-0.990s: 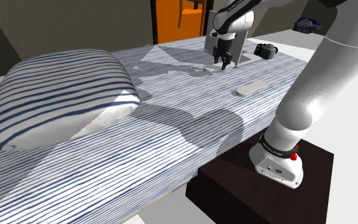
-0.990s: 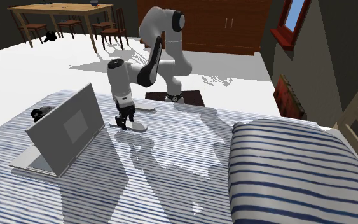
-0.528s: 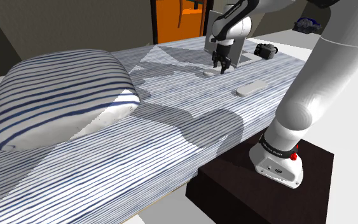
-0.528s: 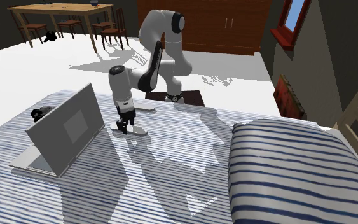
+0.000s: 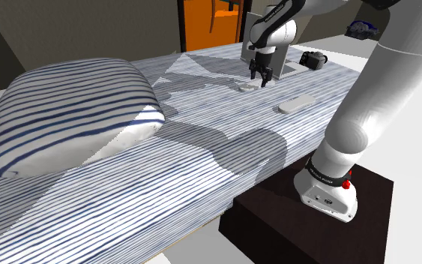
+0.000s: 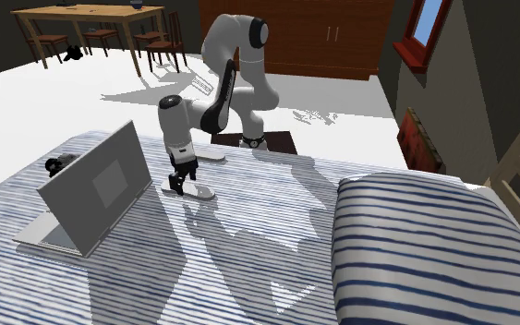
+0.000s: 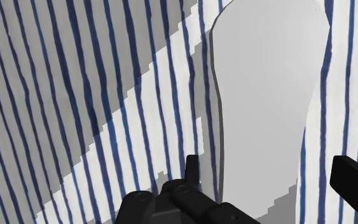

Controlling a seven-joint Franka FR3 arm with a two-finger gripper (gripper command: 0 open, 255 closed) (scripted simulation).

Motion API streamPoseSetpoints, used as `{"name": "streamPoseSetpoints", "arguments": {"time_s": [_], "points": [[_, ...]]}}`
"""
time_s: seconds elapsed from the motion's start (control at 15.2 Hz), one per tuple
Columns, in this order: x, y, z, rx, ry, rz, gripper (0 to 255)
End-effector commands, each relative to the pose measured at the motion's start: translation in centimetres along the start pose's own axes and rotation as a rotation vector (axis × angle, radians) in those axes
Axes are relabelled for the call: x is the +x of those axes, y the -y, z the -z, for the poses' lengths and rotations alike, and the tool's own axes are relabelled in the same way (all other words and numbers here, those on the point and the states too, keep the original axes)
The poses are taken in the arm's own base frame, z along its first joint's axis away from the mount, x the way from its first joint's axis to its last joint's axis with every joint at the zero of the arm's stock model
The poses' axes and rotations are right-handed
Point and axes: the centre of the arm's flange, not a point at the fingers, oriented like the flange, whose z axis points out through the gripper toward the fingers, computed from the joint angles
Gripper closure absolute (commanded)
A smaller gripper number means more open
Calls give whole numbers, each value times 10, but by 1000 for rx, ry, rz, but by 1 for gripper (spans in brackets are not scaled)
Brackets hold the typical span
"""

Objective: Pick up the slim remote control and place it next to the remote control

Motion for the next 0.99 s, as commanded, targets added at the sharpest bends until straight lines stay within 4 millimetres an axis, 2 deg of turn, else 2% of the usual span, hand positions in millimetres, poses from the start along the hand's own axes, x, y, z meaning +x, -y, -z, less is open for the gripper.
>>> {"name": "streamPoseSetpoints", "arguments": {"time_s": [0.0,0.13,0.4,0.92], "points": [[0,0,0,0,0,0,0],[0,0,0,0,0,0,0],[0,0,50,0,0,0,0],[0,0,50,0,0,0,0]]}}
